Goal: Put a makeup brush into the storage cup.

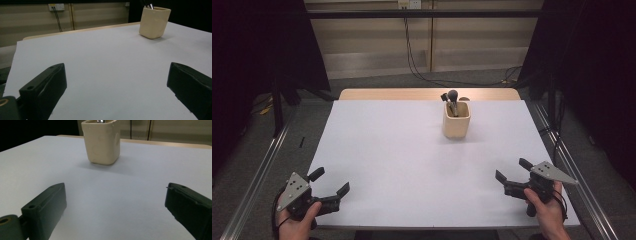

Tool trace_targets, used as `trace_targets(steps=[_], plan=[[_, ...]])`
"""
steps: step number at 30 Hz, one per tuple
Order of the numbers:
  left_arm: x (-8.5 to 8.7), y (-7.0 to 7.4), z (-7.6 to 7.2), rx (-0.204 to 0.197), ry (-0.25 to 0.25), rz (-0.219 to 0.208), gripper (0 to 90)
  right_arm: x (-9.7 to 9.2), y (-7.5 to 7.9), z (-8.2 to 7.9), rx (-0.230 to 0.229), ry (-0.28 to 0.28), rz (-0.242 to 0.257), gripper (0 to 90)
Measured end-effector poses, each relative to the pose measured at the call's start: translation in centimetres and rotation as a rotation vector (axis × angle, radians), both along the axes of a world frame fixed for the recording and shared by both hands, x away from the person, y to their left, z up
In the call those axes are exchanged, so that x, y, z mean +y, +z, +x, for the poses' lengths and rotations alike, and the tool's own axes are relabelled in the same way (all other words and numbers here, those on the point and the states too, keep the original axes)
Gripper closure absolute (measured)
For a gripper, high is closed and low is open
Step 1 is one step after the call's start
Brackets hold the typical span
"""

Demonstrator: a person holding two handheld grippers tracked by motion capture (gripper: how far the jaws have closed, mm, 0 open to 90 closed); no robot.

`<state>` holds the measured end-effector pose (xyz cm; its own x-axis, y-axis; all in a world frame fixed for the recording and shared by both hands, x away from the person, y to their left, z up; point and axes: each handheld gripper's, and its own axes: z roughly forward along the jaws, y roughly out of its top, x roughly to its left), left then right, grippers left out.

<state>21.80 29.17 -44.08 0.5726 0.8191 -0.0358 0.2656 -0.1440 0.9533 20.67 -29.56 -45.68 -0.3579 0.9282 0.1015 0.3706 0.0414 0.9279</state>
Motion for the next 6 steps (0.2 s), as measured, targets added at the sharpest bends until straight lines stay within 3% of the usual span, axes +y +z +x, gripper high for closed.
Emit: trace_targets(steps=[6], plan=[[-0.01,-0.07,0.07,0.012,0.003,-0.001,2.7,0.10,-0.10,0.06,0.005,0.006,-0.001,3.2]])
